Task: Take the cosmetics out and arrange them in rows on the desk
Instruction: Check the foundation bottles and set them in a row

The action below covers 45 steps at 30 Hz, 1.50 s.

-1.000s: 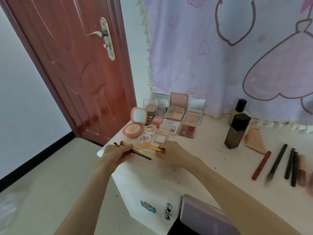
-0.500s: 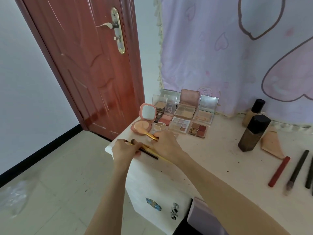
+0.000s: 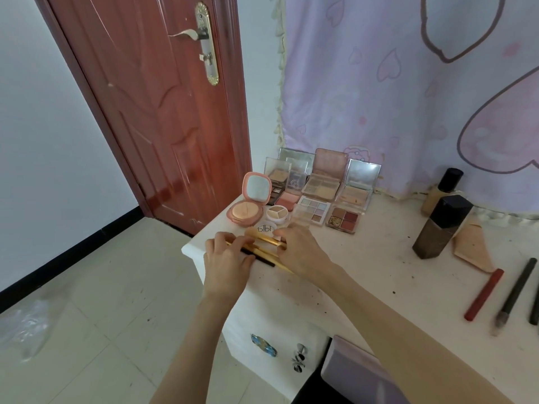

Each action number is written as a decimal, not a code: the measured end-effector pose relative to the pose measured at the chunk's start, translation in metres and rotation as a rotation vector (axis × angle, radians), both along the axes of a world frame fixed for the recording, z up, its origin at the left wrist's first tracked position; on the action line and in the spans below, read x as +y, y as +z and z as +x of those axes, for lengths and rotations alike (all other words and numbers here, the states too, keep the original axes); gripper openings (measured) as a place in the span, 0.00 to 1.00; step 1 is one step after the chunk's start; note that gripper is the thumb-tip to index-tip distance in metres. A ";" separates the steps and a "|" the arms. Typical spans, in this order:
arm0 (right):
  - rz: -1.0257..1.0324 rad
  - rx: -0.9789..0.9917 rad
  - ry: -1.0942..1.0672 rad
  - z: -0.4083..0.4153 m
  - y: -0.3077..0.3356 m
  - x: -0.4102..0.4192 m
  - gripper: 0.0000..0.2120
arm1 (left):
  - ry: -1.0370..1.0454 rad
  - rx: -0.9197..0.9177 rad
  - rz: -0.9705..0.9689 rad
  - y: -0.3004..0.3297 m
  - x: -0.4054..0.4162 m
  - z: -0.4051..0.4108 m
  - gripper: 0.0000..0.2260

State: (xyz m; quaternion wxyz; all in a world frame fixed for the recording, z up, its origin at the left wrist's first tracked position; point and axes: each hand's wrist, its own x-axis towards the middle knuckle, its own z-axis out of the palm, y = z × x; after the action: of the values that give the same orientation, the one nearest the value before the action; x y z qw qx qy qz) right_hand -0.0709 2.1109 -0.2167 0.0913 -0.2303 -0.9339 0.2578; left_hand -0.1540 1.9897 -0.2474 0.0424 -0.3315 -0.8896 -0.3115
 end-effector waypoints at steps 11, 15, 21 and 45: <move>0.070 0.104 0.018 0.015 -0.012 0.004 0.12 | -0.069 0.130 0.137 -0.019 -0.001 -0.006 0.09; 0.139 0.084 0.069 0.047 -0.021 0.009 0.16 | -0.110 0.219 0.162 -0.027 0.001 -0.009 0.06; 0.275 -0.169 0.226 0.056 -0.039 0.009 0.46 | -0.197 0.246 0.218 -0.031 0.002 -0.008 0.13; 0.287 -0.238 0.279 0.051 -0.034 0.011 0.25 | -0.193 0.325 0.150 -0.045 -0.022 0.010 0.18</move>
State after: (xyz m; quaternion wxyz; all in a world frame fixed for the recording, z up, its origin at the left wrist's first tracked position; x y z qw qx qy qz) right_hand -0.0194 2.1221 -0.2509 -0.0243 -0.1125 -0.9879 0.1036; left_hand -0.1438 1.9680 -0.2924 0.1799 -0.4569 -0.8094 -0.3221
